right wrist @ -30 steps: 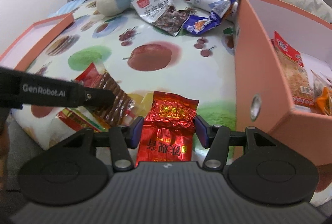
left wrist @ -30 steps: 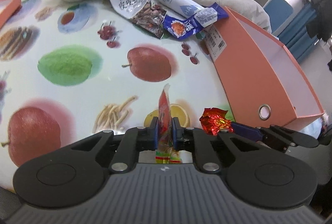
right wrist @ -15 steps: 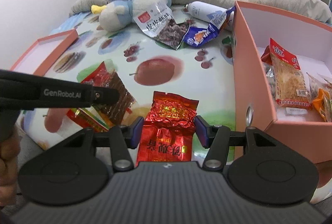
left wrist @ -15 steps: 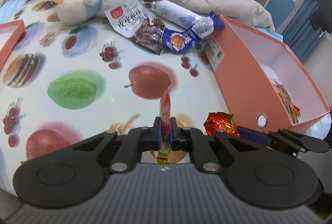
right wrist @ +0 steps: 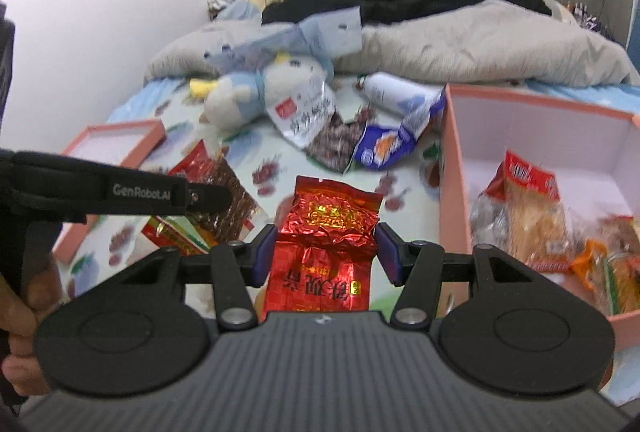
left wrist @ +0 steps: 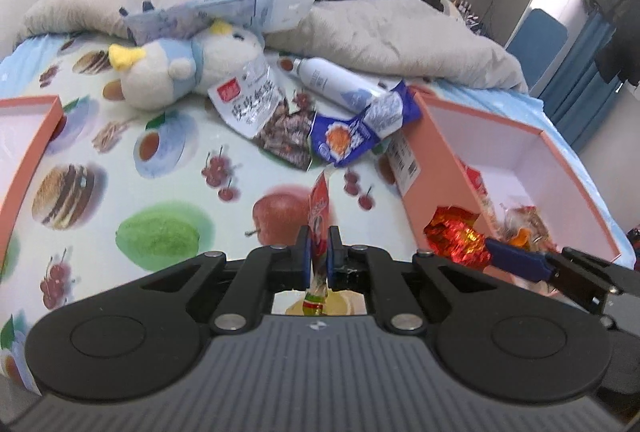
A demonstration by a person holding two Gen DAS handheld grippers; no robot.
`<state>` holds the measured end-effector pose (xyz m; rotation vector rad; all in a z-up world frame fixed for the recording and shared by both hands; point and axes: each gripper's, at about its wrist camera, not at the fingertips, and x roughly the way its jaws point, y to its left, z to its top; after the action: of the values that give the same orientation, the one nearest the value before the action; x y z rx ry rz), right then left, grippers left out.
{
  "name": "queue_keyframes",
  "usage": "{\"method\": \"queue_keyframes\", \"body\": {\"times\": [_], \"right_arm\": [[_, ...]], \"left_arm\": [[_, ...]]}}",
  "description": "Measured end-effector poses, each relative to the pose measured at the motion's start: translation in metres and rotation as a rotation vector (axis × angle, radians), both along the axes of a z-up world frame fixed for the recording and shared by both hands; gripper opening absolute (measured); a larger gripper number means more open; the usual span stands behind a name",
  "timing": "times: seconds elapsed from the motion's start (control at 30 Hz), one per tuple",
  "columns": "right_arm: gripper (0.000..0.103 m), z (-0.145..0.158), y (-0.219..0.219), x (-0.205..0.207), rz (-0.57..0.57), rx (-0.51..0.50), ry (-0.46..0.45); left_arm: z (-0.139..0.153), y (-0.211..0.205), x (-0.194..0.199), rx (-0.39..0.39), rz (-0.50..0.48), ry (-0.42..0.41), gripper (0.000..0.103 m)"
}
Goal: Organize snacks
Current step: 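Lower both packets into the pink box and open both grippers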
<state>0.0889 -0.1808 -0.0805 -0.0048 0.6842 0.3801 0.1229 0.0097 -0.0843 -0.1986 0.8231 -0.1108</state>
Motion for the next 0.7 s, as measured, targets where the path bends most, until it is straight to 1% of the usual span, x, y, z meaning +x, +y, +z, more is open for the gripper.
{"method": "queue_keyframes", "body": {"times": [0.2, 0.37, 0.7], "right_arm": [[0.056, 0.033, -0.01, 0.006, -0.024, 0.004, -0.078], [0.056, 0.06, -0.02, 0.012, -0.053, 0.006, -0.151], [0.056, 0.099, -0.039, 0.02, -0.087, 0.016, -0.253]], "left_arm": [[0.028, -0.004, 0.004, -0.006, -0.027, -0.047, 0.008], [0.053, -0.008, 0.009, -0.015, -0.079, -0.092, 0.008], [0.099, -0.021, 0.019, -0.022, -0.096, -0.196, 0.008]]}}
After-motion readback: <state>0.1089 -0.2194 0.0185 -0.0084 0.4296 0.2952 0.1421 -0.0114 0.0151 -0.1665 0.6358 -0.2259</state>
